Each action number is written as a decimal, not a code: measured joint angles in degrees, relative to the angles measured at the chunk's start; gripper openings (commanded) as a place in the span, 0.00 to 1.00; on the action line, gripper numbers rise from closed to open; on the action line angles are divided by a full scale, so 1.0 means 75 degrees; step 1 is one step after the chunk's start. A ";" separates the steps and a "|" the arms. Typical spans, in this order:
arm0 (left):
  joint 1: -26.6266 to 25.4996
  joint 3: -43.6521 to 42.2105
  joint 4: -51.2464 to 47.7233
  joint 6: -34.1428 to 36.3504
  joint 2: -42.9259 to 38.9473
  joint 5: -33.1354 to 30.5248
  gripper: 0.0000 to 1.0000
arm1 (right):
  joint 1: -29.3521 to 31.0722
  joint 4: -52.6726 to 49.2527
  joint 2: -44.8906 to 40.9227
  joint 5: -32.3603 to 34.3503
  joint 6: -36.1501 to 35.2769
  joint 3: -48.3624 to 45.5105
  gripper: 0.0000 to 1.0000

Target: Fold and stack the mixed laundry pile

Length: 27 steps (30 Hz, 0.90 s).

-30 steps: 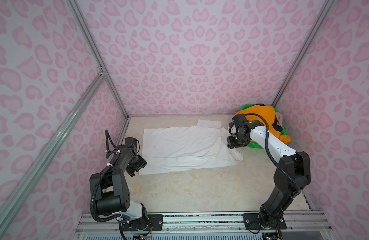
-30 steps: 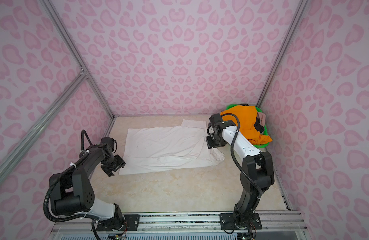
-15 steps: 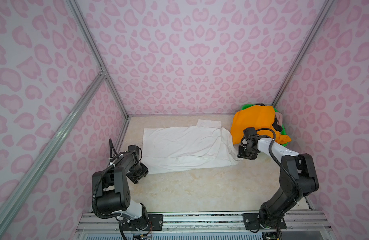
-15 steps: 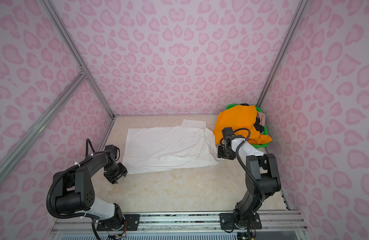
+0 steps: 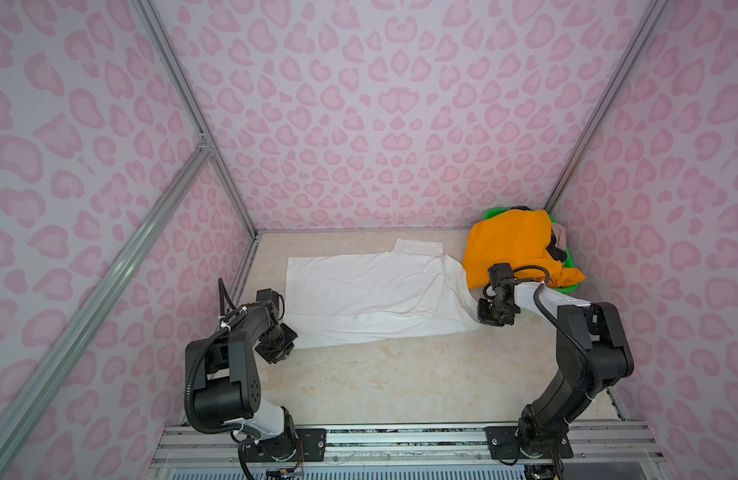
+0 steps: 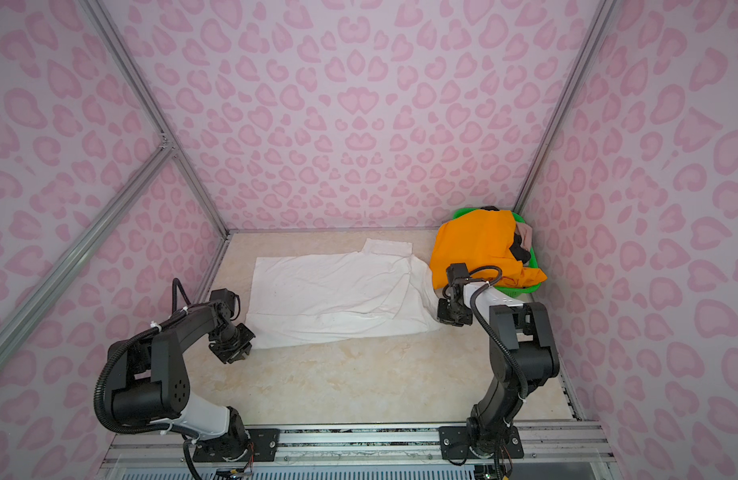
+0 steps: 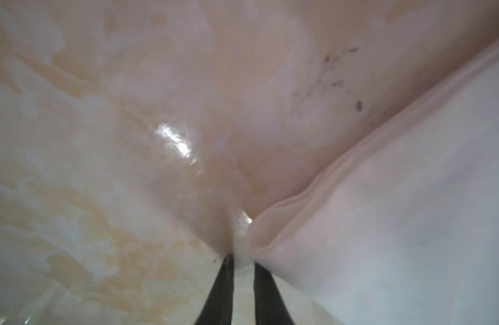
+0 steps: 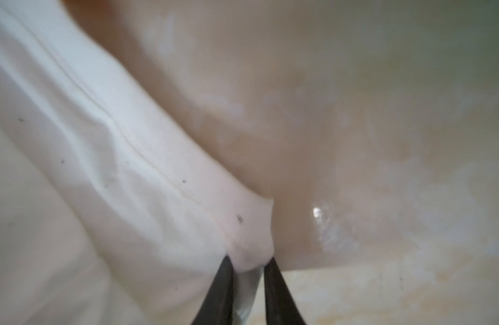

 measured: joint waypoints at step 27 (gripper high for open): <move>0.0015 0.0187 0.0391 0.0157 0.0076 0.0099 0.09 | 0.0111 -0.0393 -0.1198 -0.0070 -0.0017 -0.0615 0.01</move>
